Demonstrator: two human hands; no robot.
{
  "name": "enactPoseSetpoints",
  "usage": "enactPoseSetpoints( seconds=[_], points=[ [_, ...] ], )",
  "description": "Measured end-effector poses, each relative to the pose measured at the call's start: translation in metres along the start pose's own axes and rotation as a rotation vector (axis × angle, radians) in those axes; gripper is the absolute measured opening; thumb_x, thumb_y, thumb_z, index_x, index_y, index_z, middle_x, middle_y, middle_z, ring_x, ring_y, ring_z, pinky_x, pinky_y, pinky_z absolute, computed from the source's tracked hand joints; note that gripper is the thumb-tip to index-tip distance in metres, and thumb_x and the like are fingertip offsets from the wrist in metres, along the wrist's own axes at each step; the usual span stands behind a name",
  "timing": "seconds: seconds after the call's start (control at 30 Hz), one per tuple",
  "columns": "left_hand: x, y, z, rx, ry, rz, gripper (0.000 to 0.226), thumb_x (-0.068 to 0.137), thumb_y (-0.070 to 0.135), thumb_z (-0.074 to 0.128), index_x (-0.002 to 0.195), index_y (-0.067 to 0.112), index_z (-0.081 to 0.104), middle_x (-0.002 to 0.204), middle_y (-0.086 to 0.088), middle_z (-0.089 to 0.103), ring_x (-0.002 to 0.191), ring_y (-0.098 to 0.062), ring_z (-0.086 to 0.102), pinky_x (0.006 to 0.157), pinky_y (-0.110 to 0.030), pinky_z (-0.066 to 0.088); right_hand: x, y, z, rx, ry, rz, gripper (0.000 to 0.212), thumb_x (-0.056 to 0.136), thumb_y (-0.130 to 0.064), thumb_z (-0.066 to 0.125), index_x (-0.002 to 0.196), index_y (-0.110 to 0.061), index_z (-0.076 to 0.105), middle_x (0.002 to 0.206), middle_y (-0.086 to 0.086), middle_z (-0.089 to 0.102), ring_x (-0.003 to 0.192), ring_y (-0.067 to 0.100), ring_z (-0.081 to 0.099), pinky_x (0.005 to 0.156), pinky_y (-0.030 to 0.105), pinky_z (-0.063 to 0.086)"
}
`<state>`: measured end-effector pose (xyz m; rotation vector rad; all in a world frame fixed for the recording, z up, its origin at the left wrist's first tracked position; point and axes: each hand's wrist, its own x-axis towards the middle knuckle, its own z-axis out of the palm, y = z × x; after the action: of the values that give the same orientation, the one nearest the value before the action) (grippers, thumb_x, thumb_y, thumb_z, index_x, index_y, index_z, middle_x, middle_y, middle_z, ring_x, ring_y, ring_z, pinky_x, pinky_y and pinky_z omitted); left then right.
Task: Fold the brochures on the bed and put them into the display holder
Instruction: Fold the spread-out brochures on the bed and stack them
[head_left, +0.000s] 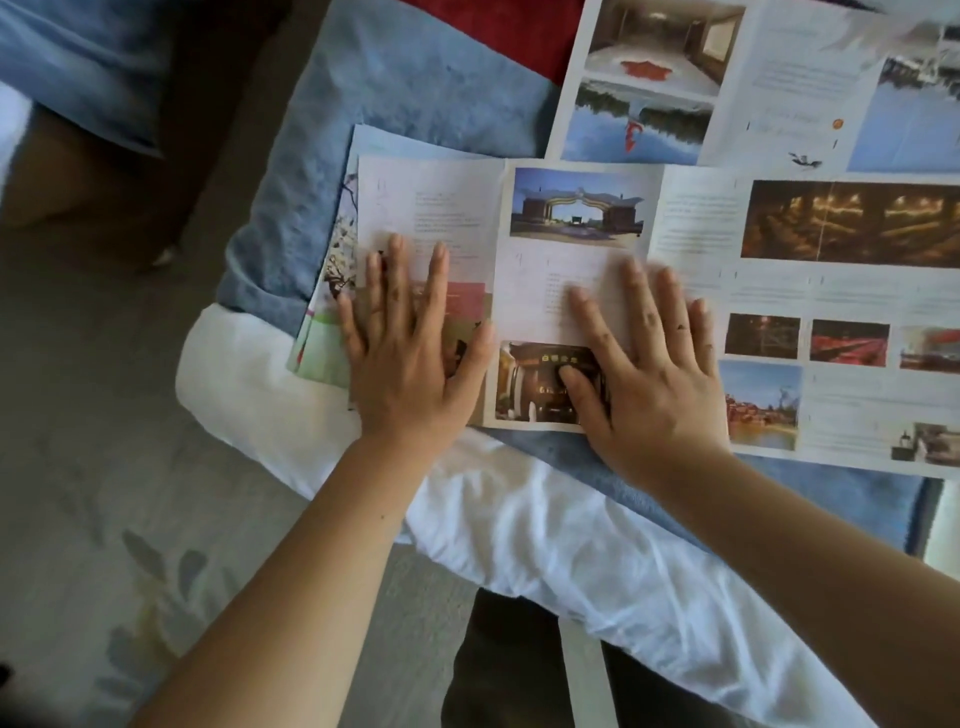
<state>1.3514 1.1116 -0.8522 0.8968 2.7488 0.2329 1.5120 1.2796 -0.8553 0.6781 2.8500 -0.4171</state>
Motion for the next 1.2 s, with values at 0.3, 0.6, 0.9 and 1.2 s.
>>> enactPoseSetpoints(
  seconds=[0.3, 0.6, 0.9, 1.2],
  points=[
    [-0.007, 0.018, -0.009, -0.168, -0.053, 0.017, 0.077, 0.099, 0.067, 0.019, 0.164, 0.030, 0.000, 0.173, 0.002, -0.003, 0.158, -0.029, -0.011, 0.124, -0.062, -0.006, 0.009, -0.013, -0.001, -0.022, 0.019, -0.008, 0.064, 0.105, -0.057, 0.024, 0.165, -0.042, 0.005, 0.170, 0.026, -0.001, 0.156, 0.050, -0.005, 0.121, 0.073, 0.003],
    [-0.009, 0.043, -0.013, -0.338, -0.037, -0.019, 0.083, 0.094, 0.061, 0.032, 0.163, 0.032, -0.003, 0.172, -0.002, -0.009, 0.158, -0.026, -0.012, 0.125, -0.054, -0.011, 0.022, -0.005, -0.017, 0.122, 0.149, 0.072, 0.063, 0.098, -0.060, 0.041, 0.156, -0.036, 0.037, 0.165, 0.023, 0.019, 0.156, 0.047, 0.005, 0.126, 0.063, 0.007],
    [-0.008, 0.078, -0.019, -0.394, -0.099, 0.020, 0.093, 0.089, 0.059, 0.044, 0.164, 0.027, 0.000, 0.173, 0.000, -0.004, 0.159, -0.023, -0.006, 0.126, -0.051, -0.008, 0.043, 0.024, -0.026, 0.049, -0.032, 0.010, 0.078, 0.097, -0.079, 0.013, 0.164, -0.043, -0.005, 0.171, 0.016, -0.020, 0.157, 0.035, -0.020, 0.129, 0.052, -0.005],
    [-0.009, 0.138, -0.016, -0.356, -0.082, 0.077, 0.098, 0.084, 0.041, 0.051, 0.164, 0.025, -0.003, 0.172, -0.006, -0.010, 0.159, -0.024, -0.009, 0.125, -0.051, -0.012, -0.003, 0.128, -0.059, 0.070, 0.148, 0.208, 0.070, 0.101, -0.054, 0.041, 0.162, -0.026, 0.024, 0.174, 0.011, 0.003, 0.160, 0.034, -0.006, 0.127, 0.045, -0.005]
  ],
)
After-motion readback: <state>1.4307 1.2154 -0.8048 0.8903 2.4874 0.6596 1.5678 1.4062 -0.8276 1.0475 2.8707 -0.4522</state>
